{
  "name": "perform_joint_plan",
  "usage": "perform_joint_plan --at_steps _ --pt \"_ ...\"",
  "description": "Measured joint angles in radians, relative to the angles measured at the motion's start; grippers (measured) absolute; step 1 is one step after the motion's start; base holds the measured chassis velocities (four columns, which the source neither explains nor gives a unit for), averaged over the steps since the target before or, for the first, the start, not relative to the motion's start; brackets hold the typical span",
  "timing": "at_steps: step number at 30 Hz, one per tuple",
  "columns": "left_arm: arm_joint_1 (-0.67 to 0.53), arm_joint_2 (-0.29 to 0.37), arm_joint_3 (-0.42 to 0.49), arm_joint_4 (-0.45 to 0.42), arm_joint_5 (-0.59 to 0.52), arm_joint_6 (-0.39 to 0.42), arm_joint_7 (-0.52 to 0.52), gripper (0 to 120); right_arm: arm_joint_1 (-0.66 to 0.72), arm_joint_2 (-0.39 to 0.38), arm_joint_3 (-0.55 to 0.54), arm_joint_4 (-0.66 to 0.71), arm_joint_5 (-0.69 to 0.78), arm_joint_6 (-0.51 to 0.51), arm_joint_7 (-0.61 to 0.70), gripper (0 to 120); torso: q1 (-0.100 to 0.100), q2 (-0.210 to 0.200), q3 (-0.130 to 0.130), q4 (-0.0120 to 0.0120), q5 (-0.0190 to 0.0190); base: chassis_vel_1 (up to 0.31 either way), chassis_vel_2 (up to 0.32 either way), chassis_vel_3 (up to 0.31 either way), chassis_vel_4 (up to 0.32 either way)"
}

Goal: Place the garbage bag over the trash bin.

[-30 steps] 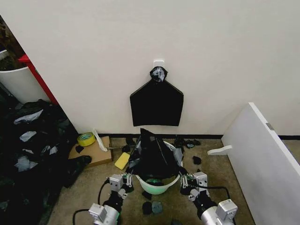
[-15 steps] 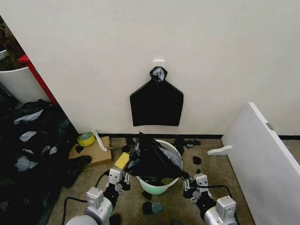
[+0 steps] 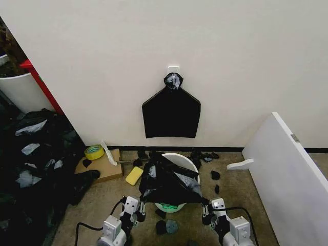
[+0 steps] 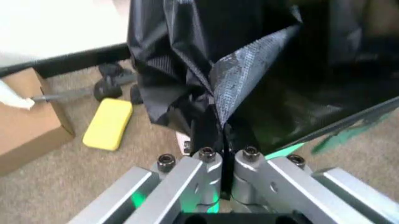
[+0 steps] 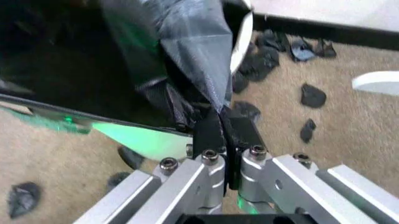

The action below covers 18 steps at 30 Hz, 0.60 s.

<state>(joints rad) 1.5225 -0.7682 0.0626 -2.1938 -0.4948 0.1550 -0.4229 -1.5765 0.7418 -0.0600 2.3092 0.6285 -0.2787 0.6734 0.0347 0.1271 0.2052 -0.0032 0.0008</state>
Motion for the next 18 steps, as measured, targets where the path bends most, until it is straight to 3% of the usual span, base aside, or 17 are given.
perform_joint_plan --at_steps 18 --pt "-0.059 -0.081 0.017 0.146 0.017 -0.023 0.005 0 0.052 0.083 -0.008 -0.2 -0.12 0.042 -0.057 0 0.0 0.0 0.0 -0.0001 0.0 0.0 0.0 0.0 0.0"
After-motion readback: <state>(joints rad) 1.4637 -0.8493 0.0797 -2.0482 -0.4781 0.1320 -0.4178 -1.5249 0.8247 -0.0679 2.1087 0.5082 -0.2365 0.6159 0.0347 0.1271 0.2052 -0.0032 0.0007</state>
